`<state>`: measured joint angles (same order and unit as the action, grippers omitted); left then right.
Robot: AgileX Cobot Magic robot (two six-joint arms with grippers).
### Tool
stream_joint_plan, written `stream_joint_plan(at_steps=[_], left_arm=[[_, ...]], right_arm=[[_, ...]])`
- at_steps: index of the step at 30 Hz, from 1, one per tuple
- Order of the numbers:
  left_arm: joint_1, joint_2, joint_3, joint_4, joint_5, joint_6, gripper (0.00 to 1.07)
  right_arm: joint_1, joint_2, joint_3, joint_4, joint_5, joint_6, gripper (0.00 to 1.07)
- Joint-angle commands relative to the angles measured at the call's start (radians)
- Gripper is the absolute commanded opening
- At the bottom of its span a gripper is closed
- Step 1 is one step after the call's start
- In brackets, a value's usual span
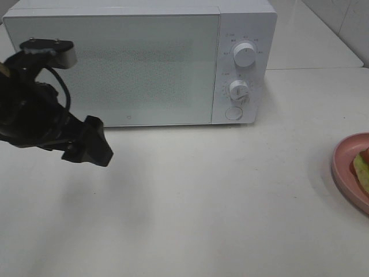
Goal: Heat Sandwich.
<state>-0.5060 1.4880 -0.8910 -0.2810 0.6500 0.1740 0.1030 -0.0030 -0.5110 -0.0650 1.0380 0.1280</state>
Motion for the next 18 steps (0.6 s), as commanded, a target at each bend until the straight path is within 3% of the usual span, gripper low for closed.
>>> stream_joint_plan(at_steps=[1,9,18], left_arm=[[0.072,-0.07,0.001,0.005,0.096,-0.012,0.97],[0.209,-0.155,0.003,0.014,0.206,-0.019,0.97],[0.378,-0.295,0.039,0.16,0.311,-0.114,0.97]], right_arm=[[-0.005,-0.029,0.002,0.001,-0.001,0.0,0.73],[-0.005,-0.029,0.002,0.001,-0.001,0.0,0.73],[-0.005,-0.029,0.002,0.001,-0.001,0.0,0.73]])
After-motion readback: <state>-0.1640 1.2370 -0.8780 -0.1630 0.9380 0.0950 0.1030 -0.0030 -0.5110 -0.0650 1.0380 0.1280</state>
